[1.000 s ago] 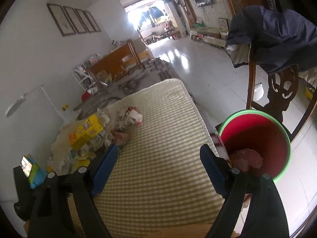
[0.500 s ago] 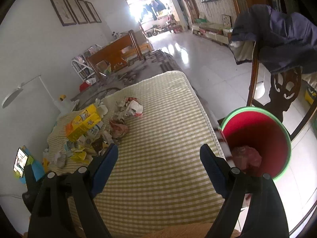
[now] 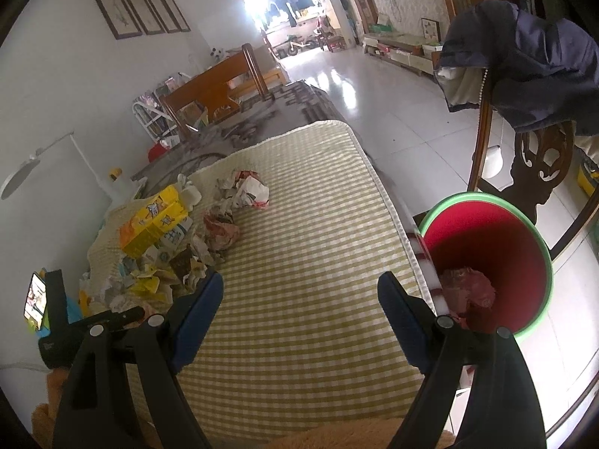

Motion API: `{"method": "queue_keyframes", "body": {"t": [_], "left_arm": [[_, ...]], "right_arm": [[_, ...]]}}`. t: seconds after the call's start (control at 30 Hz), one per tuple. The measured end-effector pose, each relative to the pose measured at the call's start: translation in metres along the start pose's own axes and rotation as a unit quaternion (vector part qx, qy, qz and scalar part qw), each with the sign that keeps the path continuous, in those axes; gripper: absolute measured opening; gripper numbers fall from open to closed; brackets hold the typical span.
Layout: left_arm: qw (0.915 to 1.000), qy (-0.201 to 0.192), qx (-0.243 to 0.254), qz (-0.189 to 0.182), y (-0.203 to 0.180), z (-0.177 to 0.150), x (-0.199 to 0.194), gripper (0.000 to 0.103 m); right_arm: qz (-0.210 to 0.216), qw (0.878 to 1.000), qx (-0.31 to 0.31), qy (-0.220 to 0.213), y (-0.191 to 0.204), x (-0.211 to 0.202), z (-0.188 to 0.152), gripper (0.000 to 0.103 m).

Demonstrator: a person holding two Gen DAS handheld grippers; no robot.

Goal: Collect trash
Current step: 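Grasp the white Pocky box with the left tool, then grasp the crumpled paper wad with the right tool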

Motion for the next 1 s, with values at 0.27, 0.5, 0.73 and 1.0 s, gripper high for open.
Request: {"method": "queue_keyframes", "body": {"t": [0.27, 0.5, 0.73, 1.0], "left_arm": [[0.9976, 0.025, -0.022, -0.061, 0.004, -0.027, -0.007, 0.029], [0.9994, -0.001, -0.031, -0.018, -0.008, -0.035, 0.009, 0.069], [0.9995, -0.021, 0.023, -0.006, -0.022, -0.038, 0.006, 0.035], [0.9988, -0.026, 0.023, -0.035, -0.019, -0.037, -0.003, 0.035]], "right_arm": [[-0.017, 0.999, -0.026, 0.028, 0.011, 0.011, -0.004, 0.082], [-0.001, 0.997, -0.071, 0.043, 0.050, 0.036, -0.009, 0.082], [0.028, 0.993, -0.089, 0.077, 0.090, 0.091, 0.001, 0.086], [0.001, 0.998, 0.031, 0.053, 0.089, 0.153, 0.071, 0.090]]}}
Point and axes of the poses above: each gripper's, at about its wrist camera, not at the fingertips, and x roughly the way its jaws point, y to its left, z to its top, the point moved 2 cm from there along x, roughly the way its jaws point, and after that the axes turned 6 degrees about x, right-handed, at the moved point
